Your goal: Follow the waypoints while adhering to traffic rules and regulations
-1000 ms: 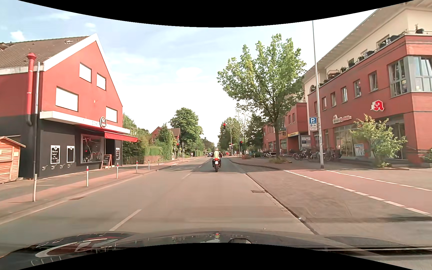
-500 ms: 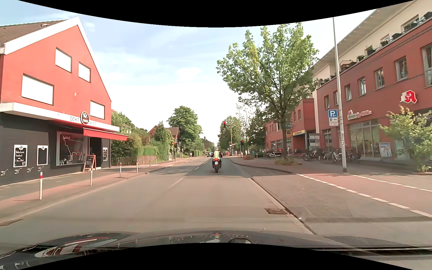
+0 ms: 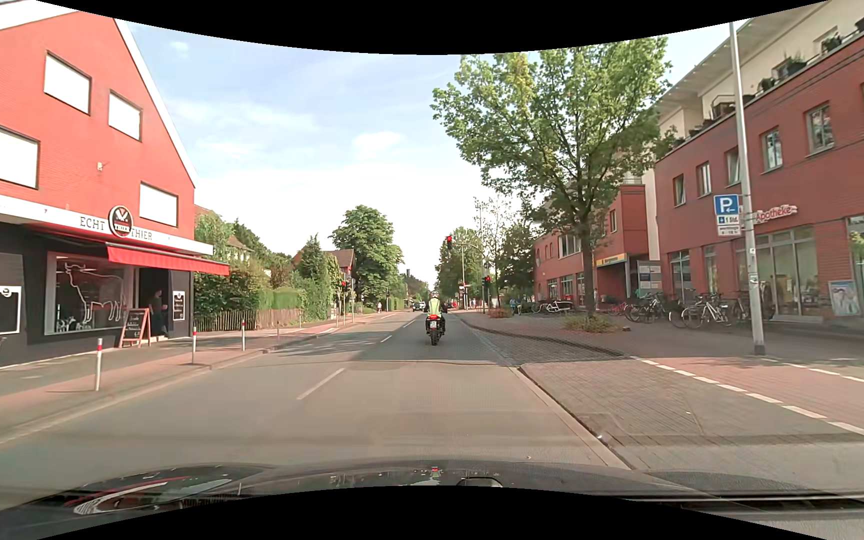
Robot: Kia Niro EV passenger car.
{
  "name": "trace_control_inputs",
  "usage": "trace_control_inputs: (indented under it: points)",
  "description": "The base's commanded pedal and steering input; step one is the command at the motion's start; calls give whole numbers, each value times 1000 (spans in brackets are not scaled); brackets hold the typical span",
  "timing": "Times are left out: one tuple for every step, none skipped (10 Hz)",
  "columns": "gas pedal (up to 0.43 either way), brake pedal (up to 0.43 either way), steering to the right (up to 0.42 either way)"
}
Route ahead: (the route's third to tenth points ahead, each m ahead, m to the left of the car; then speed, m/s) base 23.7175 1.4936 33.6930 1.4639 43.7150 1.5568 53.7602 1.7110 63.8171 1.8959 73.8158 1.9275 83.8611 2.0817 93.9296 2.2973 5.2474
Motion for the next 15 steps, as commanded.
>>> trace_control_inputs:
  points:
    - [98, 0, -1]
    - [98, 0, -2]
    - [98, 0, -2]
    - [98, 0, -2]
    - [98, 0, -1]
    - [98, 0, -1]
    - [98, 0, 0]
    - [98, 0, 0]
    - [98, 0, 0]
    - [98, 0, 0]
    - [87, 0, 0]
    - [87, 0, 0]
    - [79, 0, 0]
    - [67, 0, 0]
    - [67, 0, 0]
